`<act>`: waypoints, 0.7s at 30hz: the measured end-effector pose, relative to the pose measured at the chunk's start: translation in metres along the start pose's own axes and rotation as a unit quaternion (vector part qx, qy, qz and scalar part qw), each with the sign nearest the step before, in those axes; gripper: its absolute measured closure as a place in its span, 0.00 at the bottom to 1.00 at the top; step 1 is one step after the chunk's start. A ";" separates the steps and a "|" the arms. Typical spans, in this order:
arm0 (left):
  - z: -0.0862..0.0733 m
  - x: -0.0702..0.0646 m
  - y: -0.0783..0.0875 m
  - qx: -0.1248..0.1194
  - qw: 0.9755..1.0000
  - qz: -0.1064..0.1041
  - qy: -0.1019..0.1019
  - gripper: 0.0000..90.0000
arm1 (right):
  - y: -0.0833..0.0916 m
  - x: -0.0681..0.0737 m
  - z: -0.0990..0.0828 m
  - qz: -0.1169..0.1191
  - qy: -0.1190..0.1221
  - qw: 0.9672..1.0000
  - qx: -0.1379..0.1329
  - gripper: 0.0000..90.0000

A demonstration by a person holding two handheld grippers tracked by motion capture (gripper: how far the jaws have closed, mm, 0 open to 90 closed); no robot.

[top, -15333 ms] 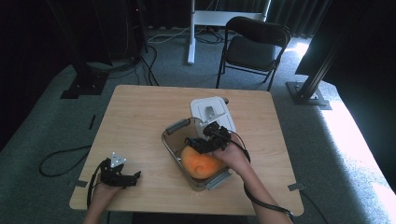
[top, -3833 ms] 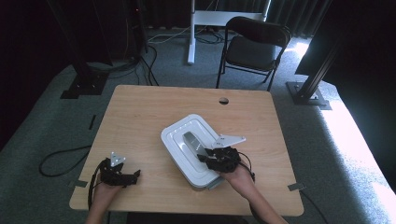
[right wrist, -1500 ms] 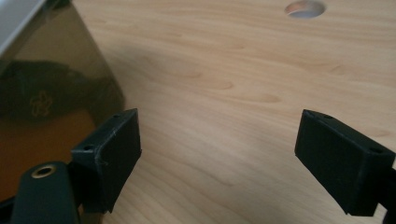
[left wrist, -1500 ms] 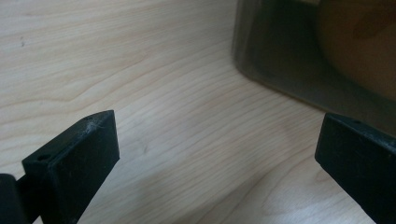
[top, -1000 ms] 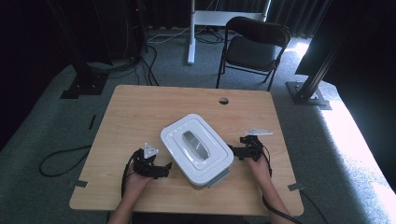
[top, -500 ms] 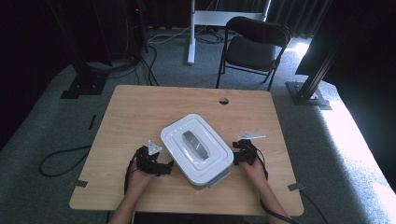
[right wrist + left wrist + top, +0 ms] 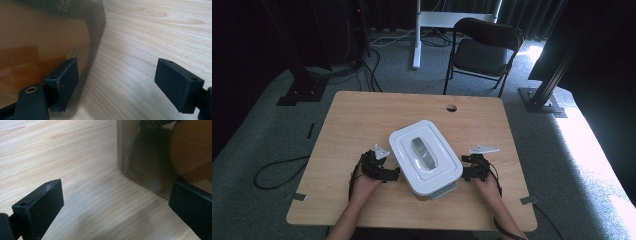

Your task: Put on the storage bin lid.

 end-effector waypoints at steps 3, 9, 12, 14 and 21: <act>0.006 0.000 -0.005 0.001 1.000 -0.003 0.000 0.00 | 0.003 0.001 -0.001 0.007 0.002 1.000 0.006 0.22; 0.016 -0.003 -0.012 0.001 1.000 -0.006 -0.004 0.00 | 0.010 0.001 -0.003 0.015 -0.004 1.000 0.000 0.22; 0.020 -0.006 -0.014 0.000 1.000 -0.008 -0.006 0.00 | 0.014 0.000 -0.003 0.017 -0.007 1.000 -0.003 0.22; 0.022 -0.007 -0.015 0.000 1.000 -0.012 -0.007 0.00 | 0.016 0.000 -0.005 0.016 -0.004 1.000 -0.002 0.22; 0.016 -0.006 -0.018 -0.002 1.000 -0.026 -0.006 0.00 | 0.019 -0.002 -0.009 0.006 0.010 1.000 -0.007 0.15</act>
Point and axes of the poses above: each handheld gripper's, and its own axes: y roughly backward along the jaws, z roughly out of its top, x roughly to its left, the point moved 5 cm from there along -y, roughly forward along the jaws, and after that the axes turned 7 degrees about x, right-handed, at the moved point
